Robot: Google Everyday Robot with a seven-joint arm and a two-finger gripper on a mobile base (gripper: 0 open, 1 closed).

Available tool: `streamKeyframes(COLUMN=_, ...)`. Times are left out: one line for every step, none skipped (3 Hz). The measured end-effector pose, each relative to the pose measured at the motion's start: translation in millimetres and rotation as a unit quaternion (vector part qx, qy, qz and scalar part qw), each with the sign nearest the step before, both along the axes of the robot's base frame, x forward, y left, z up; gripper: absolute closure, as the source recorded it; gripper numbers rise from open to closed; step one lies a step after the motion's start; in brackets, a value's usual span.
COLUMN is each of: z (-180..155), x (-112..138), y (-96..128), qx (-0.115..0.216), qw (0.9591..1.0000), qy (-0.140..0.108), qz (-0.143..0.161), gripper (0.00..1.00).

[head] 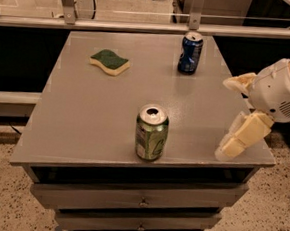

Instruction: Knock green can over

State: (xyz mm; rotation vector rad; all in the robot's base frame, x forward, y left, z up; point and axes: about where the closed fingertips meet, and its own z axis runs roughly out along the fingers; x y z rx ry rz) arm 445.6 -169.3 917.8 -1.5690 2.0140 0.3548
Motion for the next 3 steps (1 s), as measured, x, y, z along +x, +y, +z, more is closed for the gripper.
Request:
streamKeyframes(z=-16, x=2, y=36, qx=0.084, qw=0.9963, qy=-0.007, qz=0.019, gripper=0.00)
streamKeyframes(z=-35, x=9, y=67, qx=0.137, qw=0.9899, qy=-0.019, qz=0.031, gripper=0.00)
streamKeyframes(z=-51, x=22, y=91, qx=0.182, qw=0.9822, qy=-0.029, qz=0.036, gripper=0.00)
